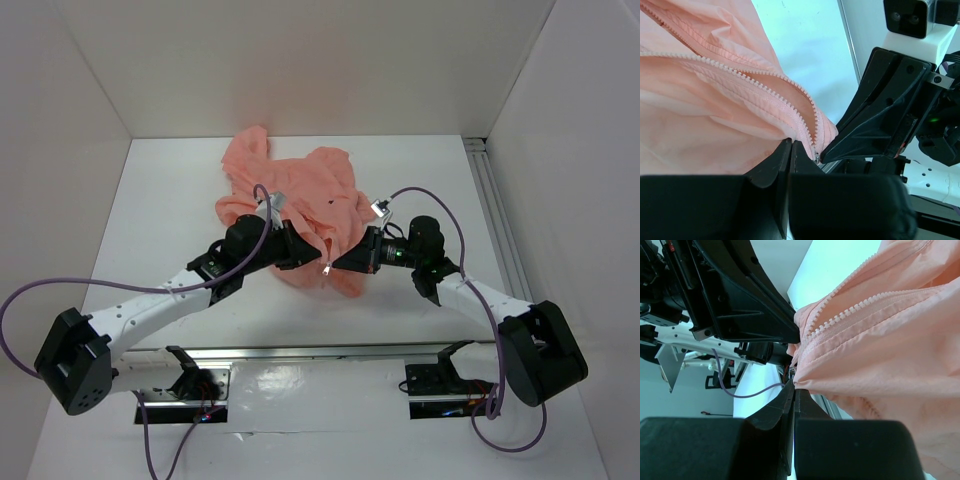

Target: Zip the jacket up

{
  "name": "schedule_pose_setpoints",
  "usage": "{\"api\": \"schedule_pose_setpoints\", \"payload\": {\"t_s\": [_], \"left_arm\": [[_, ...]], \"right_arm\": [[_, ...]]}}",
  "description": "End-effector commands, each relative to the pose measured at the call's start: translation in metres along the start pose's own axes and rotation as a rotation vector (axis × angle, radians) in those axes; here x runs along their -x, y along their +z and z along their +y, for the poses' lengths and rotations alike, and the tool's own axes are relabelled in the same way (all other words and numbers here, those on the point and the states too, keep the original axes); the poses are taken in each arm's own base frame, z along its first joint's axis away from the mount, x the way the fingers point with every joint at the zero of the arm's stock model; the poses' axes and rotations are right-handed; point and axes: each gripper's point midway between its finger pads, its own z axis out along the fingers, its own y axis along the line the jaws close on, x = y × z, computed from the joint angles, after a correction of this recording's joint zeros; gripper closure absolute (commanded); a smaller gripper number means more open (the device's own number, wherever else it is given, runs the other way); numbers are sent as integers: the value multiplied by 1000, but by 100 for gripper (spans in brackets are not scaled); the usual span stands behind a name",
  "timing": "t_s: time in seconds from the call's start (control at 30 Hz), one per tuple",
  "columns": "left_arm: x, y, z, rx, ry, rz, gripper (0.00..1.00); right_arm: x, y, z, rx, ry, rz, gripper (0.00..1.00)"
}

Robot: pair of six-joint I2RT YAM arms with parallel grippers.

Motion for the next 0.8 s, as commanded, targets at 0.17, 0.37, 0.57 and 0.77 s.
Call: {"api": "schedule_pose_setpoints", "payload": {"t_s": [0.17,0.37,0.57,0.77], "left_arm": [[8,0,-9,-30,19,-36,100],[12,-1,-5,-4,9,-58,100],[12,-1,-6,-5,0,-58,100],[11,-1,-9,-23,10,-51,100]], "right_arm": [[16,2,13,43,-81,-20,100],[14,0,13,43,-81,-20,100],[16,1,16,47,-88,-23,100],[17,2,14,48,-89,-24,100]]}}
